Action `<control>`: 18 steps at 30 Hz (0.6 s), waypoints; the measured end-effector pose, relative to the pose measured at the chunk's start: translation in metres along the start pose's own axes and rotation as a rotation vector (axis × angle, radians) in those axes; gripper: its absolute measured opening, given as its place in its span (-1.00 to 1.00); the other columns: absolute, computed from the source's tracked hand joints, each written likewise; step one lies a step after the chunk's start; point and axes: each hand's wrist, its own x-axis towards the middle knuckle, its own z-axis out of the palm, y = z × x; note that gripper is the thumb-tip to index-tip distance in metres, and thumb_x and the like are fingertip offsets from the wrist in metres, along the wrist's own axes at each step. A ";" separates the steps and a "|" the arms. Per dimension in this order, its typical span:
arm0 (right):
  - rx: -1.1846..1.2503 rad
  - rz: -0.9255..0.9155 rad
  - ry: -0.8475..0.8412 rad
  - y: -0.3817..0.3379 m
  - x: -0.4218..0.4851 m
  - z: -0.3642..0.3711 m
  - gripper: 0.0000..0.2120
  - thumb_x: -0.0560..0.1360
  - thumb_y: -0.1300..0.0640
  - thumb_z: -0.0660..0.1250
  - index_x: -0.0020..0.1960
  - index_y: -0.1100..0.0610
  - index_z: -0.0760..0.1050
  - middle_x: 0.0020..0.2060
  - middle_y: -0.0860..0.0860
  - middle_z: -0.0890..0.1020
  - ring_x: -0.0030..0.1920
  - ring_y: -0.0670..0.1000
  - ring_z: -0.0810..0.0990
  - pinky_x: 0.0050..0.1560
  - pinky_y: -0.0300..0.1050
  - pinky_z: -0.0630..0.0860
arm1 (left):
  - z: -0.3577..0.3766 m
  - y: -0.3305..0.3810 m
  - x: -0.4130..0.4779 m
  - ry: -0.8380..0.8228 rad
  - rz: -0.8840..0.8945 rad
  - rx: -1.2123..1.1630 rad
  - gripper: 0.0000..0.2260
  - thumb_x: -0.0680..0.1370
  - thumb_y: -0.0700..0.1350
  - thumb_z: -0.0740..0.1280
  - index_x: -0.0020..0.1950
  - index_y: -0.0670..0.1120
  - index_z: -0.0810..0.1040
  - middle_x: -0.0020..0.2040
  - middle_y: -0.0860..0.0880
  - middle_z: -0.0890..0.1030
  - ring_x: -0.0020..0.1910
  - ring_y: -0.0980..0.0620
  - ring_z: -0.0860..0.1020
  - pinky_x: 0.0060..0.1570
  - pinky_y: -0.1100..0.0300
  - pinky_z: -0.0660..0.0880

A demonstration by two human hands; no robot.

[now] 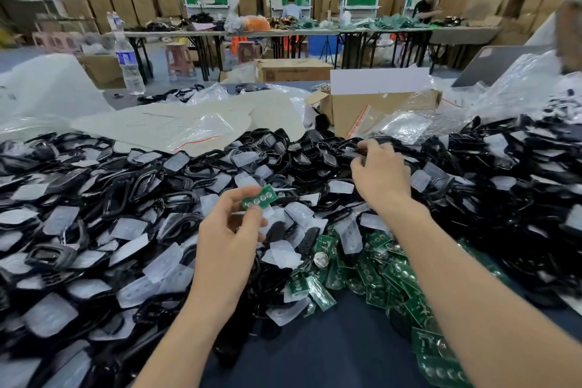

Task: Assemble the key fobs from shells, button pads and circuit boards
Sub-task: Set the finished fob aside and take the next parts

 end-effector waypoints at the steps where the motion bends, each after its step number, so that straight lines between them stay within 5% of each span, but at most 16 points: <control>1: -0.062 -0.003 -0.042 0.003 0.010 0.003 -0.57 0.67 0.05 0.14 0.53 0.03 0.30 0.44 0.16 0.37 0.40 0.25 0.35 0.36 0.17 0.33 | 0.000 0.000 0.001 0.005 -0.004 -0.022 -0.71 0.62 -0.17 0.33 0.01 0.27 0.62 -0.17 0.07 0.66 -0.26 0.14 0.62 -0.22 0.28 0.56; 5: -0.304 -0.129 -0.242 0.016 0.046 0.012 -0.43 0.68 0.02 0.14 0.64 0.01 0.06 0.62 0.15 0.09 0.60 0.24 0.05 0.55 0.24 0.08 | -0.002 -0.001 0.005 0.036 -0.010 -0.090 -0.72 0.61 -0.22 0.34 0.02 0.19 0.65 -0.15 0.07 0.67 -0.22 0.10 0.63 -0.22 0.25 0.58; 8: -0.432 -0.108 -0.417 0.026 0.061 0.014 -0.49 0.69 -0.04 0.08 0.60 0.07 0.15 0.53 0.21 0.31 0.50 0.30 0.27 0.44 0.23 0.29 | -0.004 -0.002 0.006 0.037 -0.028 -0.139 -0.74 0.61 -0.21 0.34 0.02 0.18 0.66 -0.17 0.05 0.65 -0.23 0.09 0.61 -0.22 0.23 0.57; 15: -0.575 -0.274 -0.332 0.029 0.055 0.012 -0.61 0.72 -0.04 0.06 0.30 0.22 0.47 0.19 0.22 0.60 0.17 0.25 0.56 0.00 -0.02 0.39 | 0.000 0.000 0.004 0.035 -0.042 -0.154 -0.72 0.60 -0.24 0.34 0.00 0.16 0.67 -0.15 0.07 0.65 -0.22 0.13 0.62 -0.23 0.28 0.56; 18: -0.474 -0.278 -0.314 0.029 0.043 0.007 -0.63 0.72 0.02 0.07 0.24 0.25 0.51 0.12 0.21 0.63 0.11 0.25 0.59 -0.03 -0.01 0.44 | 0.000 0.001 0.002 0.027 -0.044 -0.155 -0.71 0.60 -0.23 0.34 0.00 0.18 0.67 -0.15 0.07 0.66 -0.22 0.13 0.62 -0.23 0.27 0.57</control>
